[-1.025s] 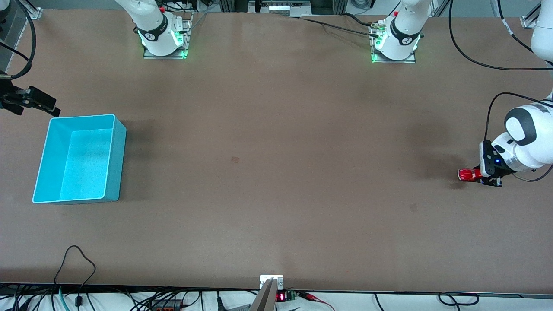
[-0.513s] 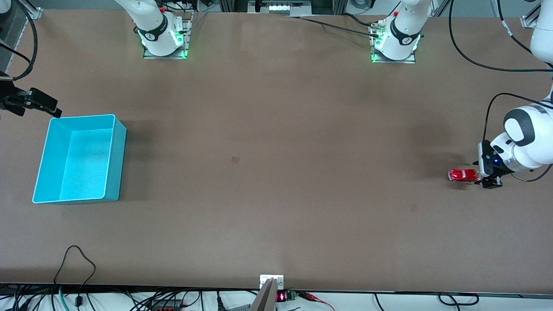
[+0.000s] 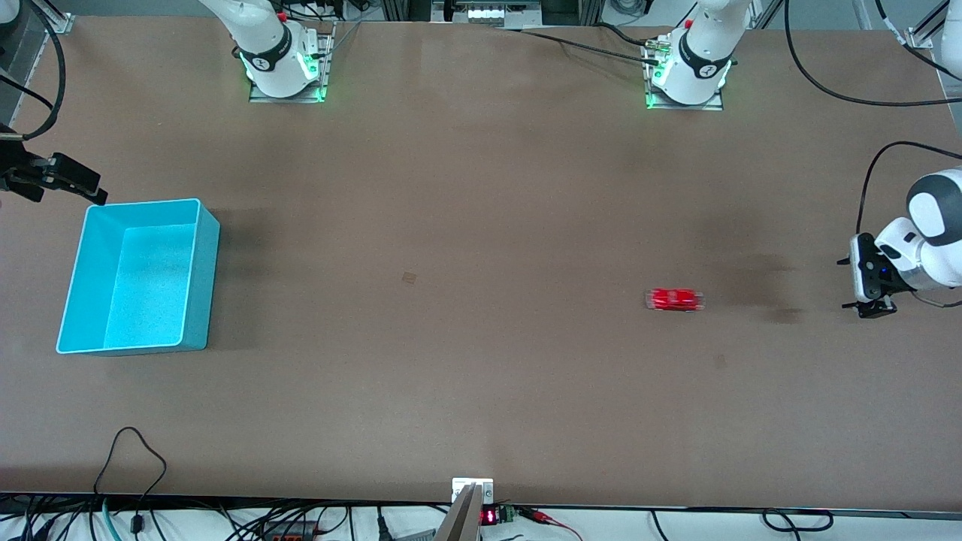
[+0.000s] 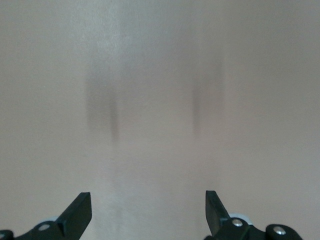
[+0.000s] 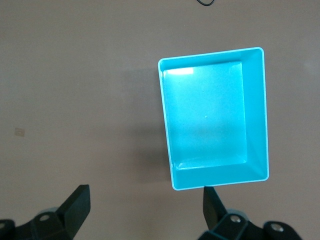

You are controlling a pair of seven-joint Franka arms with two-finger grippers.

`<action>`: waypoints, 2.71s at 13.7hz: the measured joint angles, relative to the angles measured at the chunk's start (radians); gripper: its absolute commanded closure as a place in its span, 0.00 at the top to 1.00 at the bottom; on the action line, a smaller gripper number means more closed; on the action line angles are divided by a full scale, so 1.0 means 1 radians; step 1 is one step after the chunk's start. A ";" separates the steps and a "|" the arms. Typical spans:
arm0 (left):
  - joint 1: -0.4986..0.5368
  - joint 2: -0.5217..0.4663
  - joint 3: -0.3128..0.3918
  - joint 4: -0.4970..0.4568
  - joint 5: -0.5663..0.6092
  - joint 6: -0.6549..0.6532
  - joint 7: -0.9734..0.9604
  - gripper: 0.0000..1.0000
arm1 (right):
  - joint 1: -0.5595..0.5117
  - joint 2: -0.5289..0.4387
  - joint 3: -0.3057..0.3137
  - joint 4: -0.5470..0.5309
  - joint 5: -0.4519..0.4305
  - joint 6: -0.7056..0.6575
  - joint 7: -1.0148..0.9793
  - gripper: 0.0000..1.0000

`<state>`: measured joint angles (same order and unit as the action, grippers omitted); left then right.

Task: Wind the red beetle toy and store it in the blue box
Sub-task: 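Open the left gripper, releasing the car to roll toward the box, then retract the left gripper while the right gripper reaches toward the car, then lower the right gripper over the red car beside the box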

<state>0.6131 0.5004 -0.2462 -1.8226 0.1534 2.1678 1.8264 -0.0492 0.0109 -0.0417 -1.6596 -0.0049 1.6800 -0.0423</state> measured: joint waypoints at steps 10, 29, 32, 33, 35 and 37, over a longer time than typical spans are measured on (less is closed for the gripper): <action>0.000 -0.226 -0.002 0.001 0.000 -0.356 -0.470 1.00 | 0.000 0.007 0.000 0.000 0.000 0.000 0.000 1.00; -0.182 -0.364 -0.195 0.253 -0.054 -0.778 -1.366 1.00 | 0.017 0.063 0.003 -0.001 0.026 0.014 -0.003 1.00; -0.328 -0.375 -0.011 0.260 -0.177 -0.736 -1.441 1.00 | 0.049 0.129 0.005 -0.007 0.031 0.069 -0.038 1.00; -0.362 -0.387 0.022 0.262 -0.187 -0.709 -1.515 1.00 | 0.059 0.158 0.006 -0.009 0.031 0.094 -0.062 1.00; -0.474 -0.428 0.100 0.254 -0.191 -0.675 -1.725 1.00 | 0.066 0.213 0.006 -0.010 0.031 0.142 -0.089 1.00; -0.571 -0.466 0.185 0.224 -0.191 -0.623 -1.825 1.00 | 0.068 0.252 0.006 -0.010 0.031 0.177 -0.099 1.00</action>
<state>0.0421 0.0341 -0.0612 -1.5991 -0.0375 1.5452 0.0014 0.0193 0.2632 -0.0355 -1.6692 0.0266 1.8571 -0.1416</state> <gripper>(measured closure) 0.000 0.000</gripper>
